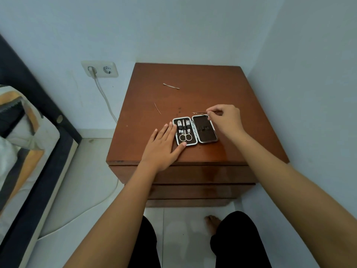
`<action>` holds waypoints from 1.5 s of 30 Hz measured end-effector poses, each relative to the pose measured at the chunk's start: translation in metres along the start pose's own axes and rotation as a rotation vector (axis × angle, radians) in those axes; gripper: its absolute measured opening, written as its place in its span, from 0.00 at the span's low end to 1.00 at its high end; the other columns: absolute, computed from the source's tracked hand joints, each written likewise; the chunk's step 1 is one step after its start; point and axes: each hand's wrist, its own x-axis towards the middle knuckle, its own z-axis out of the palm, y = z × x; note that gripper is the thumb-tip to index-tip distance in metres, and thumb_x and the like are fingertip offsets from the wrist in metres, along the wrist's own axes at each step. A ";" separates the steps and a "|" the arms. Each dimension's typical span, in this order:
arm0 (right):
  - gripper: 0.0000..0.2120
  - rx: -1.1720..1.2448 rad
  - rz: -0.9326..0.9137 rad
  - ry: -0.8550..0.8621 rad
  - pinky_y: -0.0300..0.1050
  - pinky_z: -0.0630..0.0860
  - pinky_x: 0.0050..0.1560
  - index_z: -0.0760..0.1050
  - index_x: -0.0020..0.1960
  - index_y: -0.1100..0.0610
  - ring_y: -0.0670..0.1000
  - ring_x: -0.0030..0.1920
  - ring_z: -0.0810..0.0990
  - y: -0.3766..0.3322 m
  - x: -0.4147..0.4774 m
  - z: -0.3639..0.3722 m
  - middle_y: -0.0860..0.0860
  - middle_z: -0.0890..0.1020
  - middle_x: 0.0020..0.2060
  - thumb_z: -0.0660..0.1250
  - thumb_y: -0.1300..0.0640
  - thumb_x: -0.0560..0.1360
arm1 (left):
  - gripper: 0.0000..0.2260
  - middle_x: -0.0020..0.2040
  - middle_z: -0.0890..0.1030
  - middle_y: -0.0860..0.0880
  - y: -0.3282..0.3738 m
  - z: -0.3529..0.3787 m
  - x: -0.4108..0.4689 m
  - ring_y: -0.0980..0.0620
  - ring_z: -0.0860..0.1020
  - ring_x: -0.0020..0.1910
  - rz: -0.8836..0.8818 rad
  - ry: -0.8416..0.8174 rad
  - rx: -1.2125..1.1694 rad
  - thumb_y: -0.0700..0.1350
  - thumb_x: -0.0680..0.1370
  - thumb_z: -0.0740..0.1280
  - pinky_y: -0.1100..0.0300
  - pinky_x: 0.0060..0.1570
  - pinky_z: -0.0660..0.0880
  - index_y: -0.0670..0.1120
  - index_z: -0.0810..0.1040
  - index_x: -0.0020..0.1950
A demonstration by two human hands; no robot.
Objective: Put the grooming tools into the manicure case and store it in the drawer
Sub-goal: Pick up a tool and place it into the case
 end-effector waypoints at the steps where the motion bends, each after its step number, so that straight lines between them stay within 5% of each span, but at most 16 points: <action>1: 0.07 -0.009 0.006 -0.020 0.41 0.76 0.54 0.82 0.45 0.60 0.48 0.38 0.82 -0.002 0.000 0.000 0.57 0.85 0.39 0.66 0.62 0.73 | 0.31 0.78 0.48 0.51 0.000 0.000 0.000 0.56 0.45 0.76 -0.001 0.000 -0.001 0.62 0.79 0.48 0.56 0.74 0.40 0.48 0.46 0.77; 8: 0.09 -0.203 -0.037 -0.091 0.38 0.74 0.49 0.83 0.43 0.60 0.49 0.42 0.81 -0.005 0.011 -0.014 0.56 0.86 0.40 0.64 0.63 0.71 | 0.31 0.78 0.49 0.51 -0.002 0.004 0.001 0.56 0.45 0.76 0.010 0.017 -0.005 0.62 0.79 0.47 0.56 0.74 0.41 0.48 0.47 0.77; 14: 0.07 -0.173 0.020 -0.246 0.32 0.73 0.41 0.83 0.45 0.60 0.45 0.36 0.81 -0.007 0.015 -0.016 0.54 0.84 0.39 0.65 0.62 0.72 | 0.31 0.78 0.49 0.51 -0.001 0.003 0.002 0.56 0.45 0.76 0.007 0.027 -0.003 0.62 0.79 0.48 0.56 0.73 0.40 0.48 0.47 0.77; 20: 0.06 -0.077 -0.034 -0.193 0.32 0.71 0.43 0.83 0.44 0.58 0.45 0.40 0.79 -0.011 0.023 -0.001 0.51 0.83 0.39 0.72 0.56 0.70 | 0.31 0.78 0.48 0.51 -0.002 0.004 0.002 0.56 0.45 0.76 0.005 0.023 -0.007 0.62 0.79 0.47 0.56 0.74 0.40 0.48 0.46 0.77; 24: 0.05 0.011 -0.028 -0.167 0.21 0.70 0.36 0.82 0.44 0.58 0.38 0.33 0.78 -0.011 0.031 0.010 0.51 0.82 0.37 0.72 0.58 0.70 | 0.31 0.78 0.48 0.51 -0.002 0.004 0.002 0.57 0.45 0.76 0.009 0.023 -0.005 0.62 0.79 0.47 0.56 0.74 0.41 0.48 0.46 0.77; 27: 0.04 0.081 -0.028 -0.156 0.22 0.72 0.33 0.80 0.45 0.62 0.32 0.27 0.77 -0.011 0.035 0.016 0.52 0.81 0.36 0.69 0.61 0.72 | 0.31 0.78 0.48 0.51 -0.002 0.004 0.001 0.56 0.45 0.76 0.011 0.028 -0.009 0.62 0.79 0.47 0.56 0.74 0.41 0.48 0.46 0.77; 32: 0.06 0.031 0.008 -0.166 0.26 0.77 0.36 0.79 0.47 0.63 0.45 0.33 0.80 -0.007 0.045 0.016 0.57 0.81 0.39 0.69 0.62 0.72 | 0.31 0.78 0.48 0.51 -0.003 0.004 0.002 0.56 0.45 0.76 0.018 0.031 -0.006 0.63 0.79 0.47 0.56 0.74 0.41 0.48 0.46 0.77; 35: 0.09 -0.042 0.063 -0.264 0.19 0.69 0.30 0.76 0.51 0.61 0.38 0.26 0.79 0.000 0.052 0.010 0.52 0.81 0.35 0.70 0.61 0.72 | 0.31 0.78 0.48 0.51 -0.002 0.004 0.002 0.56 0.45 0.76 0.016 0.034 -0.013 0.62 0.79 0.47 0.56 0.74 0.41 0.48 0.47 0.77; 41: 0.10 -0.133 0.025 -0.326 0.36 0.73 0.40 0.73 0.52 0.58 0.43 0.33 0.79 0.001 0.056 0.010 0.53 0.81 0.39 0.69 0.60 0.73 | 0.31 0.78 0.48 0.51 -0.002 0.003 0.001 0.56 0.45 0.76 0.015 0.034 -0.010 0.62 0.79 0.48 0.56 0.74 0.40 0.48 0.46 0.77; 45: 0.10 -0.162 0.014 -0.336 0.35 0.71 0.36 0.74 0.54 0.58 0.48 0.36 0.79 0.001 0.060 0.009 0.53 0.80 0.39 0.68 0.59 0.73 | 0.32 0.78 0.48 0.51 -0.002 0.003 0.002 0.56 0.45 0.76 0.019 0.033 -0.005 0.63 0.78 0.46 0.56 0.74 0.40 0.48 0.46 0.77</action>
